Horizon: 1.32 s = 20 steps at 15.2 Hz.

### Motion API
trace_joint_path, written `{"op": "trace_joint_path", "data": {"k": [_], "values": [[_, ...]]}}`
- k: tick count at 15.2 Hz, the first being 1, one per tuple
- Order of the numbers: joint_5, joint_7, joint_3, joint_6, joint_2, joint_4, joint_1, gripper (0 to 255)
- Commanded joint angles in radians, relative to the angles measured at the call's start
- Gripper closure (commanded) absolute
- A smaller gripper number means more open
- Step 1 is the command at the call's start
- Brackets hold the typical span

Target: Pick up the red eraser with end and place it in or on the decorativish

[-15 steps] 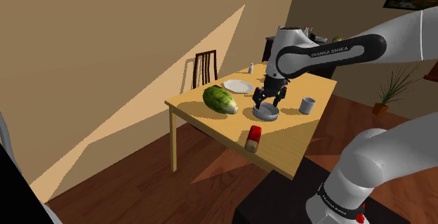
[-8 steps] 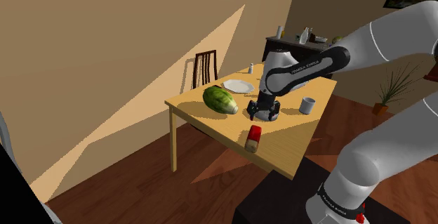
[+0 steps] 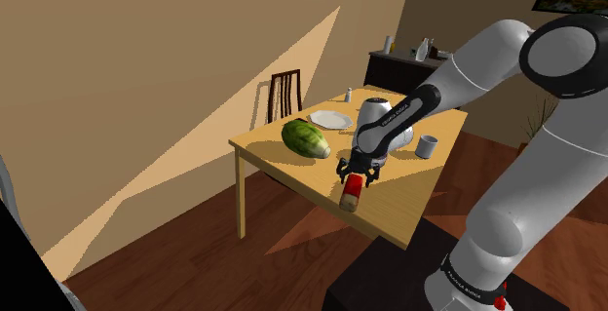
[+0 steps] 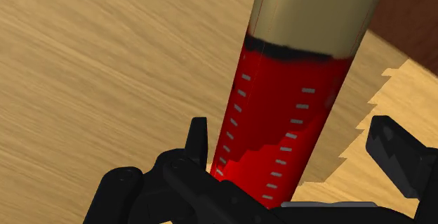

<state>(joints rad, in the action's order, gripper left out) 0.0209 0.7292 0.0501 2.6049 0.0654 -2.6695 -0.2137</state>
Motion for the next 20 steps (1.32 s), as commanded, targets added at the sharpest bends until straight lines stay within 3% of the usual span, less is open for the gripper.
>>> {"op": "trace_joint_path", "data": {"k": [1, 7, 14, 15, 20], "values": [[0.002, 0.016, 0.0, 0.041, -0.04, -0.002, -0.001, 0], [0.017, 0.027, -0.002, 0.13, -0.128, -0.003, -0.003, 0], [0.017, 0.027, -0.002, 0.13, -0.128, -0.003, -0.003, 0], [0.017, 0.027, -0.002, 0.13, -0.128, -0.003, -0.003, 255], [0.017, 0.027, -0.002, 0.13, -0.128, -0.003, -0.003, 255]]}}
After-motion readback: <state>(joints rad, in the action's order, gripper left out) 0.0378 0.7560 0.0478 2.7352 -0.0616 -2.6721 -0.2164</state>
